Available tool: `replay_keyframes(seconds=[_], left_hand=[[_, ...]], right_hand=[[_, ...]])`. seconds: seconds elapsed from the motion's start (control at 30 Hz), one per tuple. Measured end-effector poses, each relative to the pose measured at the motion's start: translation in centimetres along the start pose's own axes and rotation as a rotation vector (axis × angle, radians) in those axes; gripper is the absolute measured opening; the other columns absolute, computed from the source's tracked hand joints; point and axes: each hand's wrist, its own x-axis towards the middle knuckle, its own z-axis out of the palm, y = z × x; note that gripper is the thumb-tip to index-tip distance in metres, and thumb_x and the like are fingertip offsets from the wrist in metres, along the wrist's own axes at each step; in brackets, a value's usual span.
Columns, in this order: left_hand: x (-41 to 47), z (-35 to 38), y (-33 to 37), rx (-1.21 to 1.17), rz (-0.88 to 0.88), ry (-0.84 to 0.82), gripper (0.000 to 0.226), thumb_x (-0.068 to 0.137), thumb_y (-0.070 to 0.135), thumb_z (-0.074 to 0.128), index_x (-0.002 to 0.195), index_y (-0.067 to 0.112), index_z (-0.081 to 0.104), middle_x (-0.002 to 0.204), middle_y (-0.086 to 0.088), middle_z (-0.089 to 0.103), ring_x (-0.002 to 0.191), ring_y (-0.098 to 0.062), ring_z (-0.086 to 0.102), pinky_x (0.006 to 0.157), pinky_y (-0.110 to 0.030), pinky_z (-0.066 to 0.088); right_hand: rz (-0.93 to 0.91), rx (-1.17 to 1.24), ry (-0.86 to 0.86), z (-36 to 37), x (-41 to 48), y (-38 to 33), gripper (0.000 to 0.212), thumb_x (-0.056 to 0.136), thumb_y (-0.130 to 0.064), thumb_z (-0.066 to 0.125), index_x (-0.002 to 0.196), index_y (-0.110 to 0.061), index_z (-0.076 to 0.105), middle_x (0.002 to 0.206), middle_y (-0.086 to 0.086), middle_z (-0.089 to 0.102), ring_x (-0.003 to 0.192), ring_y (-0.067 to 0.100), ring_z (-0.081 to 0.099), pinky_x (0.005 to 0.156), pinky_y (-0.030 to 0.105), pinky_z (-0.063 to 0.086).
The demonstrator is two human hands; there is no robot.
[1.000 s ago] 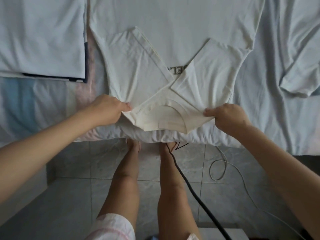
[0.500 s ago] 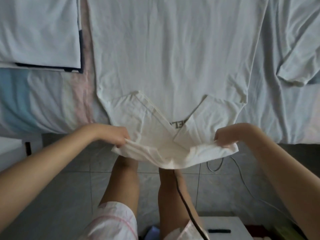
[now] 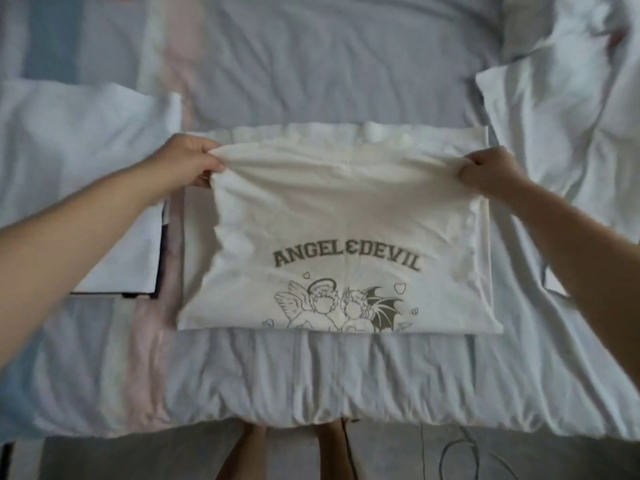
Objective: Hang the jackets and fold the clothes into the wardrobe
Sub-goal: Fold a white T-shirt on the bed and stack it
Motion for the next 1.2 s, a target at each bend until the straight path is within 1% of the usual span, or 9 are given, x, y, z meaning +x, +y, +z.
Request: replay_keyframes(seconds=[0.13, 0.3, 0.47, 0.57, 0.7, 0.87, 0.97, 1.1, 1.2], left_hand=[[4.4, 3.4, -2.3, 0.101, 0.055, 0.205, 0.026, 0.093, 0.014, 0.058, 0.116, 0.003, 0.062, 0.100, -0.002, 0.066, 0.090, -0.015, 0.054, 0.063, -0.024, 0.039], [5.7, 5.3, -3.8, 0.115, 0.040, 0.374, 0.021, 0.094, 0.022, 0.056, 0.099, 0.003, 0.063, 0.101, -0.020, 0.064, 0.084, -0.016, 0.049, 0.059, -0.025, 0.032], [5.7, 4.0, -5.2, 0.128, 0.019, 0.430, 0.041, 0.079, 0.049, 0.054, 0.063, 0.012, 0.048, 0.078, -0.022, 0.060, 0.074, -0.034, 0.058, 0.063, -0.034, 0.038], [5.9, 4.0, -5.4, 0.046, -0.056, 0.409, 0.042, 0.069, 0.056, 0.055, 0.065, 0.015, 0.057, 0.076, -0.011, 0.062, 0.071, -0.022, 0.056, 0.068, -0.039, 0.048], [5.3, 4.9, -4.3, 0.109, -0.029, 0.479, 0.031, 0.088, 0.040, 0.058, 0.084, 0.010, 0.063, 0.094, -0.017, 0.068, 0.084, -0.033, 0.060, 0.063, -0.024, 0.034], [0.6, 7.5, -5.2, 0.145, 0.060, 0.616, 0.051, 0.090, 0.025, 0.056, 0.135, 0.007, 0.040, 0.131, -0.014, 0.049, 0.114, -0.028, 0.051, 0.088, -0.025, 0.038], [-4.6, 11.1, -7.5, 0.678, 0.327, 0.391, 0.070, 0.088, 0.029, 0.053, 0.150, 0.015, 0.021, 0.154, -0.022, 0.014, 0.137, -0.040, 0.022, 0.112, -0.051, 0.016], [-7.3, 13.7, -11.2, 1.074, 0.747, 0.085, 0.070, 0.091, 0.049, 0.034, 0.153, 0.024, 0.011, 0.160, -0.010, 0.004, 0.145, -0.038, 0.004, 0.110, -0.065, 0.000], [-7.6, 11.6, -15.8, 1.084, 0.569, 0.144, 0.072, 0.090, 0.052, 0.029, 0.153, 0.026, 0.005, 0.161, -0.007, 0.001, 0.145, -0.038, 0.001, 0.113, -0.057, -0.004]], right_hand=[[0.174, 0.337, 0.201, 3.8, 3.5, 0.3, 0.037, 0.087, -0.022, 0.060, 0.122, -0.011, 0.056, 0.115, 0.009, 0.063, 0.092, 0.021, 0.057, 0.076, 0.026, 0.043], [0.272, 0.344, 0.294, 6.1, 4.2, 1.3, 0.026, 0.088, -0.036, 0.057, 0.112, -0.027, 0.059, 0.108, -0.001, 0.060, 0.107, 0.026, 0.054, 0.105, 0.039, 0.037], [0.264, 0.491, 0.333, 5.9, 5.8, 1.0, 0.022, 0.084, -0.037, 0.057, 0.102, -0.025, 0.063, 0.090, -0.007, 0.058, 0.090, 0.021, 0.055, 0.105, 0.046, 0.039], [0.316, 0.435, 0.291, 6.1, 5.9, 1.3, 0.013, 0.082, -0.039, 0.058, 0.084, -0.026, 0.058, 0.083, -0.006, 0.060, 0.095, 0.027, 0.061, 0.103, 0.044, 0.042], [0.320, 0.390, 0.343, 6.6, 5.3, 1.2, 0.020, 0.087, -0.039, 0.055, 0.104, -0.027, 0.054, 0.096, -0.009, 0.059, 0.102, 0.022, 0.056, 0.102, 0.039, 0.040], [0.143, 0.141, 0.559, 11.1, -0.8, -0.5, 0.062, 0.081, -0.012, 0.047, 0.142, -0.013, 0.035, 0.147, 0.010, 0.036, 0.138, 0.025, 0.031, 0.117, 0.037, 0.017], [-0.218, -0.022, 0.348, 15.1, -8.4, -0.1, 0.064, 0.089, -0.018, 0.037, 0.150, -0.008, 0.021, 0.158, 0.010, 0.020, 0.146, 0.023, 0.014, 0.119, 0.032, -0.005], [-0.785, -0.382, 0.064, 19.0, -12.4, 1.3, 0.058, 0.098, -0.033, 0.029, 0.152, -0.018, 0.013, 0.159, 0.002, 0.012, 0.146, 0.017, 0.006, 0.120, 0.038, 0.001], [-0.552, -0.418, 0.092, 18.0, -12.4, 6.3, 0.059, 0.098, -0.047, 0.023, 0.152, -0.029, 0.009, 0.160, -0.004, 0.007, 0.146, 0.015, 0.002, 0.119, 0.037, -0.008]])
